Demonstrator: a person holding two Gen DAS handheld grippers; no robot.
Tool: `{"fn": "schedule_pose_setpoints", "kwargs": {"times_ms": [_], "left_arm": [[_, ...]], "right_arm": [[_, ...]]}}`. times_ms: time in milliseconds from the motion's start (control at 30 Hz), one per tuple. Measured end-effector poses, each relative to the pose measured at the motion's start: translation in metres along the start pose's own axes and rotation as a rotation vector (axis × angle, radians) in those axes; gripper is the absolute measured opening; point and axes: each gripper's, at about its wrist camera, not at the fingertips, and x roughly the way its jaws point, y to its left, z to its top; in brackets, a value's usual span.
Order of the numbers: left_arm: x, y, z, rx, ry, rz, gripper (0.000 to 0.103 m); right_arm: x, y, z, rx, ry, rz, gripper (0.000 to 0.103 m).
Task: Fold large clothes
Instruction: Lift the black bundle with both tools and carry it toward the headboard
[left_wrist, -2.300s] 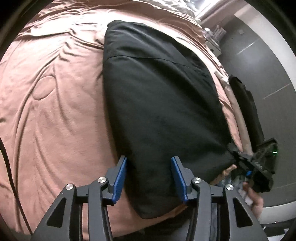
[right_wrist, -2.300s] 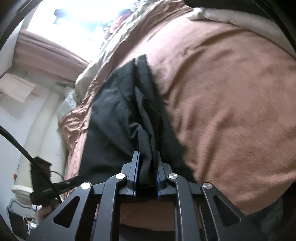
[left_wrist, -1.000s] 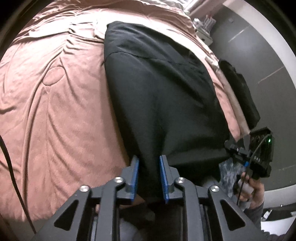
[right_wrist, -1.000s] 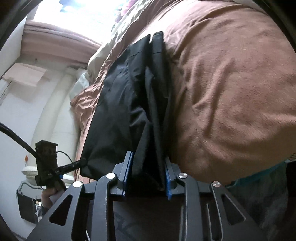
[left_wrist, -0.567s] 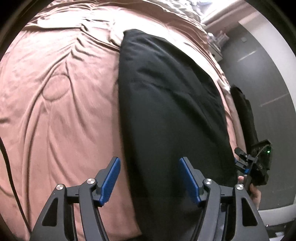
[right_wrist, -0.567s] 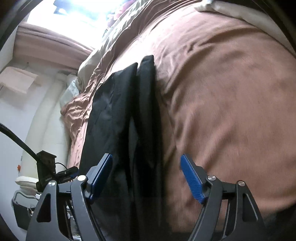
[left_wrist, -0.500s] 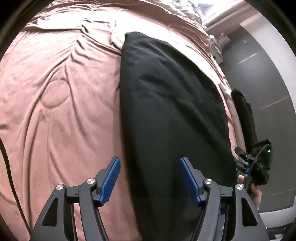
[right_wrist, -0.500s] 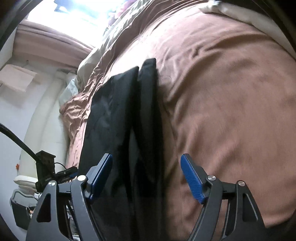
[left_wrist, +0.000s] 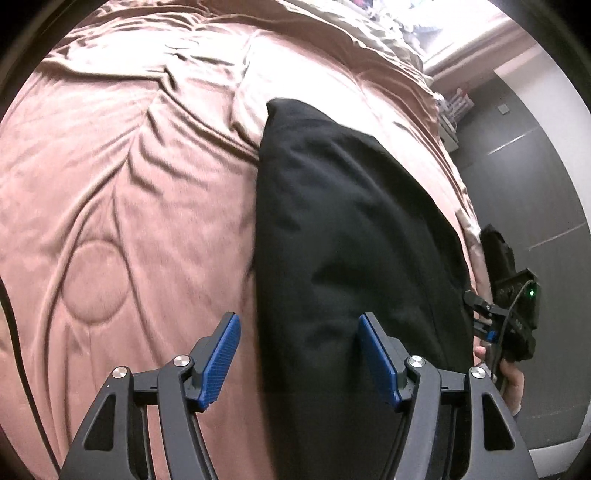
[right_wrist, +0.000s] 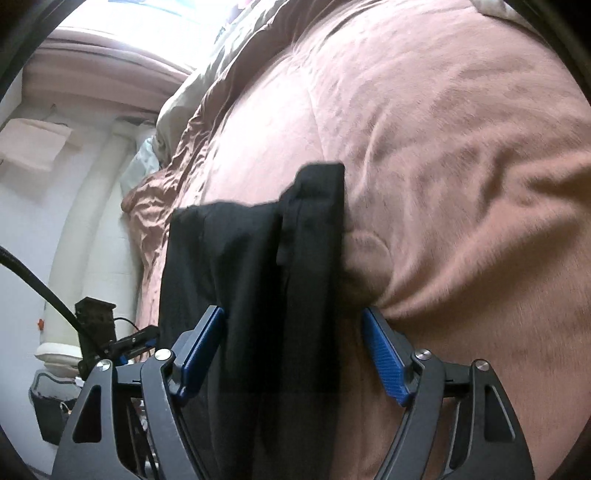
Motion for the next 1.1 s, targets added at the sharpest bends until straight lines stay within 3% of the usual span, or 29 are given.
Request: {"fn": "schedule_pose_setpoints", "kwargs": {"times_ms": [300,400,433,467,567,667,833,1100], "left_arm": [[0.020,-0.006,0.023,0.005,-0.012,-0.014,0.067],[0.027,-0.010,0.030,0.015,-0.022,0.010,0.067],[0.029,-0.012,0.031,0.027,-0.025,0.019,0.065],[0.031,-0.012,0.033,0.032,-0.025,0.025,0.062],[0.031,-0.011,0.034,0.016,-0.027,0.030,0.051],[0.021,-0.017,0.032,0.027,-0.044,0.042,0.038],[-0.002,-0.035,0.030,0.063,-0.077,0.040,0.022],[-0.063,-0.053,0.011,0.080,-0.182,-0.002,0.018]], "right_arm": [[0.043,-0.007,0.029,0.017,0.091,0.157,0.075],[0.051,-0.006,0.033,-0.005,0.091,0.158,0.075],[0.055,-0.005,0.034,-0.017,0.094,0.157,0.072],[0.060,-0.001,0.035,-0.031,0.101,0.155,0.057],[0.064,-0.005,0.036,-0.008,0.103,0.134,0.032],[0.047,0.003,0.033,-0.027,0.066,0.158,0.018],[0.030,0.039,0.022,-0.111,0.011,0.139,0.011],[0.000,0.096,-0.008,-0.197,-0.066,0.160,0.009]]}}
